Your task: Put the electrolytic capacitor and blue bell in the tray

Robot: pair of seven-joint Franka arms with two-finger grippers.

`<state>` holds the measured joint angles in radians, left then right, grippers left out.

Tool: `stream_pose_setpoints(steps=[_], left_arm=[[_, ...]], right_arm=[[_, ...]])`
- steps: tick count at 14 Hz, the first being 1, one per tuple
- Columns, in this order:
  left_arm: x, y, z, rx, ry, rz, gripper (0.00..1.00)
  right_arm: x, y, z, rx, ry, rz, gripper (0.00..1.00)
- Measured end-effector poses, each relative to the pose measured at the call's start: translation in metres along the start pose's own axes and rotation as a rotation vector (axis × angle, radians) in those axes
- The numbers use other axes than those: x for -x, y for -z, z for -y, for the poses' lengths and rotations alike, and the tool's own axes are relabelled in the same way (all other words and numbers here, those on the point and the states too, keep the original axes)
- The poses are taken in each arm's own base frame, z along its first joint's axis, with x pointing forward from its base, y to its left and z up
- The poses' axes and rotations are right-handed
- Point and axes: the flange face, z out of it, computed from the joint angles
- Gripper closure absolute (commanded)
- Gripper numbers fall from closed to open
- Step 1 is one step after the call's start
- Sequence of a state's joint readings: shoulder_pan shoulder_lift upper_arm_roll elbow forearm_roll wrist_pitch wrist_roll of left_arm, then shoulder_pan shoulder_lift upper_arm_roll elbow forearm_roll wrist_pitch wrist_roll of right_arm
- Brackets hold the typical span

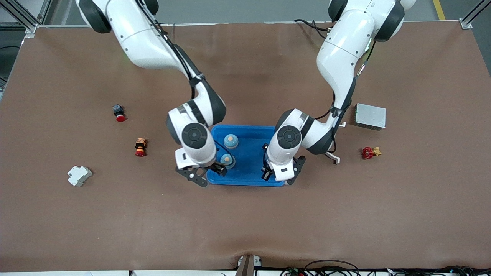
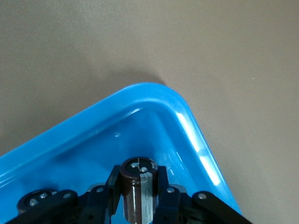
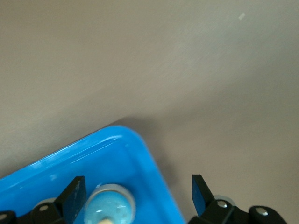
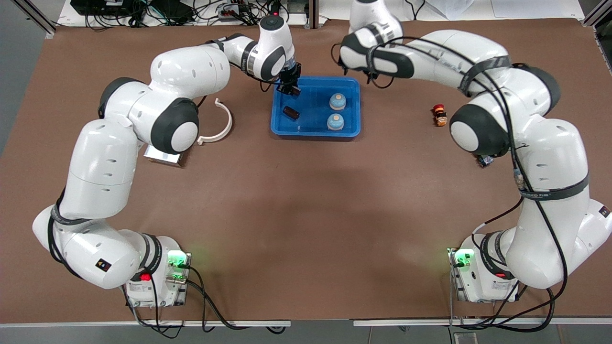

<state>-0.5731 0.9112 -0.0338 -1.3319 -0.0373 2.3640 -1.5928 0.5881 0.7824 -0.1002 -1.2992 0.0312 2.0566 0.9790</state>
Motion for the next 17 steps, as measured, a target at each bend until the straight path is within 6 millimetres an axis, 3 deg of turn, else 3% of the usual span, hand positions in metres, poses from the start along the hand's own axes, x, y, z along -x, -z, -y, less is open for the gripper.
stream_pose_setpoints(steps=[2, 6, 9, 12, 15, 17], left_arm=[[0.000, -0.002, 0.001, -0.002, 0.000, 0.000, 0.62], [-0.001, 0.000, -0.001, 0.003, 0.001, -0.001, 0.00], [-0.001, 0.004, -0.004, 0.016, 0.001, -0.001, 0.00], [-0.002, 0.021, -0.012, 0.045, 0.003, -0.001, 0.00], [-0.005, 0.044, -0.018, 0.072, 0.006, -0.002, 0.00], [-0.007, 0.055, -0.019, 0.064, 0.009, -0.003, 0.00]], right_arm=[[-0.021, 0.015, -0.020, 0.016, 0.054, 0.014, 0.00], [-0.069, 0.030, -0.080, 0.021, 0.154, 0.031, 0.00], [-0.099, 0.042, -0.122, -0.002, 0.237, 0.019, 0.00], [-0.121, 0.054, -0.152, -0.028, 0.305, -0.012, 0.00], [-0.127, 0.090, -0.161, -0.056, 0.377, -0.059, 0.00], [-0.142, 0.115, -0.183, -0.064, 0.449, -0.097, 0.00]])
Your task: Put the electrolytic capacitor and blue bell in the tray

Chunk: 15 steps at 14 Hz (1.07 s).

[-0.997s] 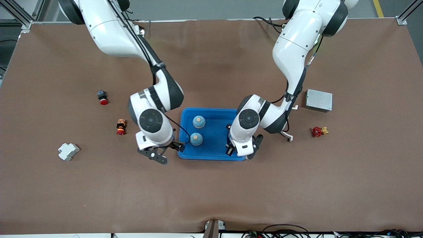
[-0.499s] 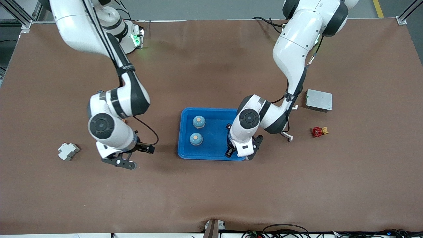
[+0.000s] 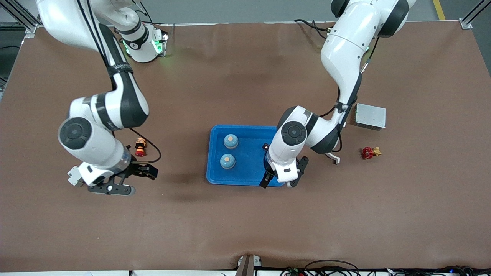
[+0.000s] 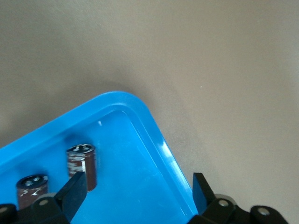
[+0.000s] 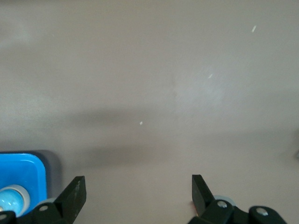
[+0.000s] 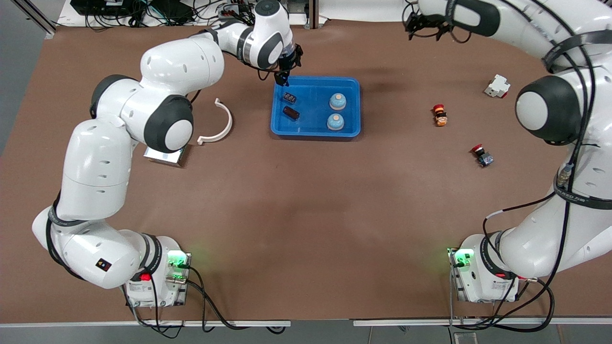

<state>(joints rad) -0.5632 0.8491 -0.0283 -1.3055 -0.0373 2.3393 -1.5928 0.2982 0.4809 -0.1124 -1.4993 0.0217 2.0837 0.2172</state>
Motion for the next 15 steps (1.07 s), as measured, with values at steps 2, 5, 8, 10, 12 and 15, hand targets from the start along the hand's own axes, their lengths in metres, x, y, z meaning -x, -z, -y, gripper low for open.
stream_pose_setpoints(steps=[2, 5, 8, 10, 12, 15], left_arm=[[-0.003, 0.012, 0.000, -0.025, 0.002, -0.002, 0.00], [-0.005, 0.033, 0.001, -0.067, -0.073, -0.017, 0.00], [-0.014, 0.064, 0.002, -0.109, -0.174, -0.017, 0.00], [-0.029, 0.088, 0.006, -0.154, -0.253, -0.010, 0.00], [-0.050, 0.118, 0.010, -0.186, -0.290, -0.003, 0.00], [-0.080, 0.168, 0.024, -0.261, -0.328, 0.019, 0.00]], right_arm=[[-0.010, 0.009, -0.052, 0.006, 0.074, -0.013, 0.00], [-0.014, 0.016, -0.105, 0.014, 0.101, -0.010, 0.00], [-0.008, 0.036, -0.130, 0.014, 0.090, 0.016, 0.00], [-0.003, 0.047, -0.134, 0.011, 0.085, 0.036, 0.00], [-0.001, 0.056, -0.136, 0.010, 0.082, 0.036, 0.00], [0.005, 0.082, -0.148, 0.020, 0.081, 0.025, 0.00]])
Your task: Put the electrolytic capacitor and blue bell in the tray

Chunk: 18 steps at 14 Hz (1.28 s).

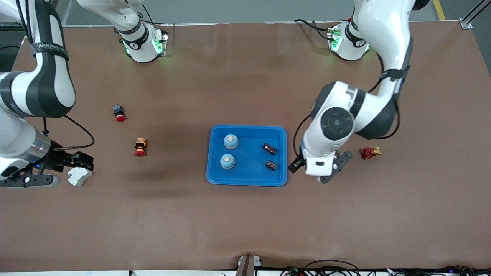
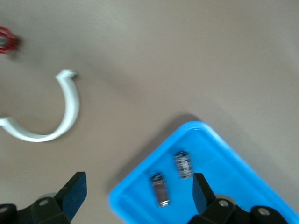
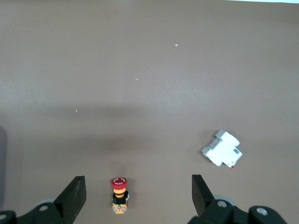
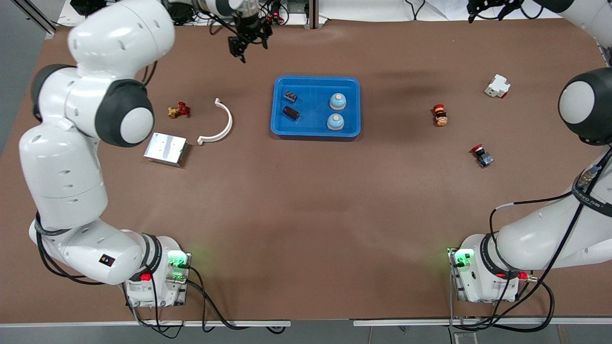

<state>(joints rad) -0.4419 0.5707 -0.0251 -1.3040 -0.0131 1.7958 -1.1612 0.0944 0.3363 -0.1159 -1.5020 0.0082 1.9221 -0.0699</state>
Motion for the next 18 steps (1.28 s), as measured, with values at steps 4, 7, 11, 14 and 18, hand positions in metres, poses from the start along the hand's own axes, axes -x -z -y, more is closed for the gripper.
stream_pose_setpoints(steps=[4, 7, 11, 14, 18], left_arm=[[-0.030, 0.051, 0.060, -0.099, -0.124, 0.077, 0.00], [-0.069, 0.086, 0.114, -0.096, -0.210, 0.136, 0.00], [-0.101, 0.100, 0.180, -0.084, -0.301, 0.173, 0.00], [-0.114, 0.103, 0.220, -0.061, -0.374, 0.178, 0.00], [-0.118, 0.103, 0.257, -0.014, -0.430, 0.125, 0.00]], right_arm=[[0.016, 0.048, -0.032, 0.025, 0.008, -0.034, 0.00], [0.035, 0.074, -0.058, 0.020, -0.018, 0.005, 0.00], [0.054, 0.098, -0.077, 0.014, -0.049, 0.027, 0.00], [0.067, 0.123, -0.078, 0.010, -0.055, 0.020, 0.00], [0.080, 0.145, -0.073, 0.005, -0.049, 0.012, 0.00]])
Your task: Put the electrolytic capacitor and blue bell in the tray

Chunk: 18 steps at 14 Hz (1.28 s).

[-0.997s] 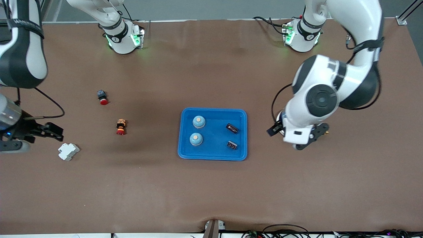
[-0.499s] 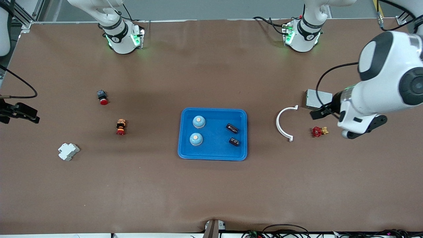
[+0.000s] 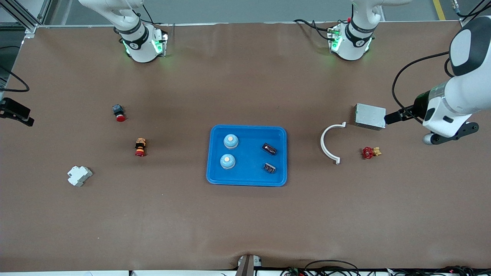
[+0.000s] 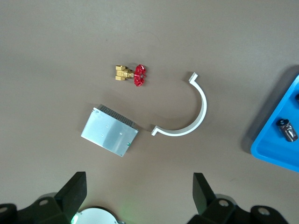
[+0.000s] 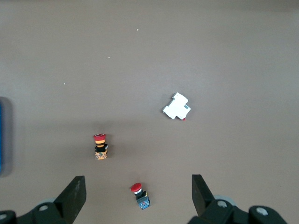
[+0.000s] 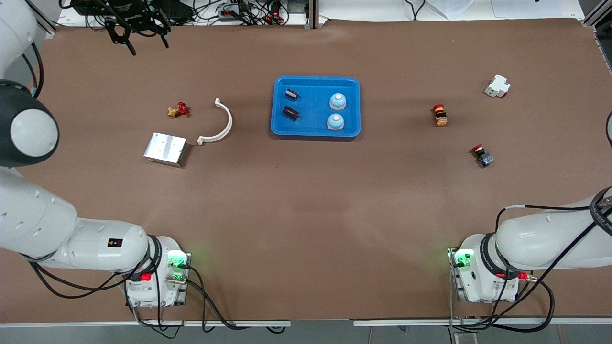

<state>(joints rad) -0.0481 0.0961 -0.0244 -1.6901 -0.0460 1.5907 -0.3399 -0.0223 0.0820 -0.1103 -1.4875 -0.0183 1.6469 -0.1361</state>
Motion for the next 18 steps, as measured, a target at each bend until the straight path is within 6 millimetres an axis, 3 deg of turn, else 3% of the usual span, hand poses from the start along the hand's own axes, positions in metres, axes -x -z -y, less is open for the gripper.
stream_pose_setpoints(steps=[5, 10, 13, 18], left_arm=[[0.022, 0.009, 0.053, 0.015, -0.099, -0.035, 0.00], [0.058, 0.029, 0.059, -0.004, -0.122, -0.101, 0.00], [0.072, 0.041, 0.060, -0.001, -0.222, -0.171, 0.00], [0.092, 0.019, 0.065, 0.000, -0.266, -0.230, 0.00]], right_arm=[[0.005, 0.002, 0.007, -0.005, 0.011, 0.010, 0.00], [0.007, 0.002, 0.007, -0.011, 0.010, 0.015, 0.00], [0.013, 0.003, 0.010, -0.040, -0.002, 0.039, 0.00], [0.023, 0.010, 0.014, -0.081, -0.024, 0.062, 0.00]])
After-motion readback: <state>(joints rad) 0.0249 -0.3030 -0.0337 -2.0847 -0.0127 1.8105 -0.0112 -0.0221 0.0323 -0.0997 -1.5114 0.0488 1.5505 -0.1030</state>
